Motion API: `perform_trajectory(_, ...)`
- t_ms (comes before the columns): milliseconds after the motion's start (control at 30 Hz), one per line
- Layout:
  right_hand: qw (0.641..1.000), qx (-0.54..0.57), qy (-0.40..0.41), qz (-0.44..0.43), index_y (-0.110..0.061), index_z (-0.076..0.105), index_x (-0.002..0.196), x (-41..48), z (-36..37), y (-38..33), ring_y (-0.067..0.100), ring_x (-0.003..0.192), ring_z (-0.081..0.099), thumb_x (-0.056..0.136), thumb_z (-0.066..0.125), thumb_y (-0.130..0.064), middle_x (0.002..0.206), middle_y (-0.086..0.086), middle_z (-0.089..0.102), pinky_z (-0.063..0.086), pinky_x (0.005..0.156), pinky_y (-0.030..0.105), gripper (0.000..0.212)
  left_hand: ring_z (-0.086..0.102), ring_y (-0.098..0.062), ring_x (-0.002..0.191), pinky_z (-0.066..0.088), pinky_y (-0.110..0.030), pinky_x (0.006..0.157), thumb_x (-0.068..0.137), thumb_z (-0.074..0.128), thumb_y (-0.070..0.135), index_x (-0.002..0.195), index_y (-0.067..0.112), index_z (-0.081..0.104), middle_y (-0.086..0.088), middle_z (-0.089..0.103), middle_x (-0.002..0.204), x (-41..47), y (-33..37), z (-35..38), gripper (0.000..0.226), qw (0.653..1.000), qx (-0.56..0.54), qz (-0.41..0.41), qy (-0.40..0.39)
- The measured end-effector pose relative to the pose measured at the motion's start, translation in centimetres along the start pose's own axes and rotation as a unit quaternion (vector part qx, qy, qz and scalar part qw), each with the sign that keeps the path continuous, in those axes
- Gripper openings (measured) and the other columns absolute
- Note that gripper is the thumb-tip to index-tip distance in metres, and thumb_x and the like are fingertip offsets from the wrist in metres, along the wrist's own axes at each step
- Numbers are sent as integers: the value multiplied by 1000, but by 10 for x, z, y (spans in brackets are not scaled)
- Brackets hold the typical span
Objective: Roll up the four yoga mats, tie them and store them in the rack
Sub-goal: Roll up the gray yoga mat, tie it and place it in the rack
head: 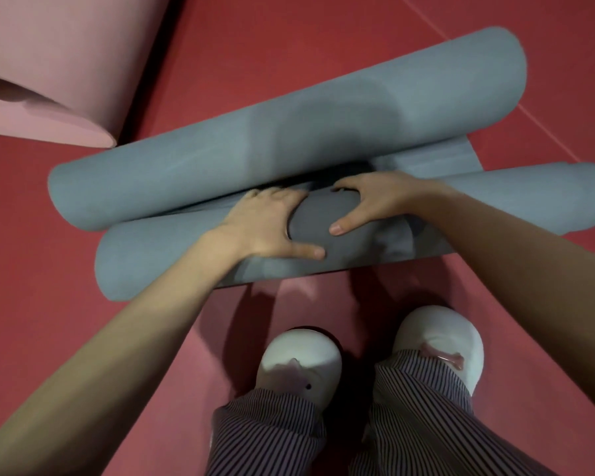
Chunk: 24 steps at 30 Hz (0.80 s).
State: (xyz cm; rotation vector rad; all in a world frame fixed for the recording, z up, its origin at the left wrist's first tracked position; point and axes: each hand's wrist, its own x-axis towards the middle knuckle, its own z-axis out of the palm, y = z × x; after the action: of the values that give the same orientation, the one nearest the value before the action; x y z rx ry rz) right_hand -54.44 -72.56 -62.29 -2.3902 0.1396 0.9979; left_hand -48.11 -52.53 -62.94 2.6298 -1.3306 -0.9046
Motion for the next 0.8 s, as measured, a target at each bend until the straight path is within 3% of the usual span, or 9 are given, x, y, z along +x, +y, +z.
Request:
perform_trajectory(100, 1000, -2, -10, 9, -35, 52, 125, 3, -2, 2, 14, 106, 57, 38, 55, -89, 120, -10, 60, 45, 97, 35, 102, 36, -23, 136, 32, -42, 110, 45, 66, 84, 150, 31, 17, 4, 35, 150, -1, 5, 4, 127, 999, 40, -15, -27)
perform_trajectory(267, 999, -13, -31, 39, -32, 54, 125, 9, -8, 3, 14, 98, 54, 30, 49, -90, 115, -9, 58, 43, 90, 31, 111, 52, -23, 121, 43, -33, 98, 48, 71, 79, 147, 37, 22, 2, 52, 136, 8, 4, -11, 119, 998, 7, -22, -53)
perform_trajectory(367, 997, -15, -58, 45, -25, 51, 132, 8, -11, 0, 17, 111, 53, 35, 49, -87, 129, -4, 55, 40, 102, 33, 116, 51, -21, 123, 41, -30, 101, 49, 73, 77, 147, 36, 25, 5, 53, 138, 10, 4, -16, 116, 998, -4, -4, -59)
perform_trajectory(500, 990, 23, -134, 40, -27, 45, 138, 2, 19, 7, 15, 127, 44, 40, 49, -93, 141, -8, 45, 30, 111, 35, 118, 51, -17, 122, 39, -27, 98, 42, 70, 81, 142, 46, 29, 12, 54, 136, 0, -3, 0, 114, 982, -58, -1, -182)
perform_trajectory(567, 994, 61, -94, 16, -36, 50, 130, -2, 32, 11, 7, 119, 49, 49, 56, -89, 131, -15, 52, 34, 107, 31, 97, 50, -14, 123, 39, -29, 102, 37, 65, 84, 140, 49, 29, 15, 53, 135, -2, -5, 8, 115, 977, -88, 3, -192)
perform_trajectory(667, 991, 134, -25, -4, -34, 57, 111, 1, 31, 15, -5, 103, 55, 68, 70, -63, 108, -18, 60, 38, 87, 7, 53, 41, -12, 132, 31, -26, 109, 36, 67, 81, 145, 45, 24, 15, 42, 146, 6, -9, 6, 123, 972, -134, -5, -195)
perform_trajectory(700, 989, 145, 3, -9, -32, 55, 117, 2, 30, 16, 1, 111, 54, 69, 71, -60, 114, -13, 59, 38, 89, 8, 58, 36, -9, 135, 27, -23, 110, 38, 70, 77, 148, 41, 21, 16, 36, 150, 8, -10, 4, 126, 965, -163, -3, -205)
perform_trajectory(767, 993, 96, 69, -13, -29, 39, 140, 5, 29, 19, 18, 131, 39, 68, 66, -66, 139, 2, 44, 33, 106, 25, 86, 32, -4, 135, 23, -19, 110, 43, 77, 66, 151, 34, 16, 16, 32, 151, 15, -15, -1, 129, 951, -228, -1, -210)
perform_trajectory(800, 992, 66, 108, -13, -30, 32, 144, 4, 29, 17, 23, 134, 34, 71, 64, -65, 144, 6, 38, 30, 109, 32, 87, 33, -2, 133, 23, -19, 110, 45, 79, 62, 152, 32, 16, 15, 33, 149, 18, -17, -3, 128, 947, -250, 0, -203)
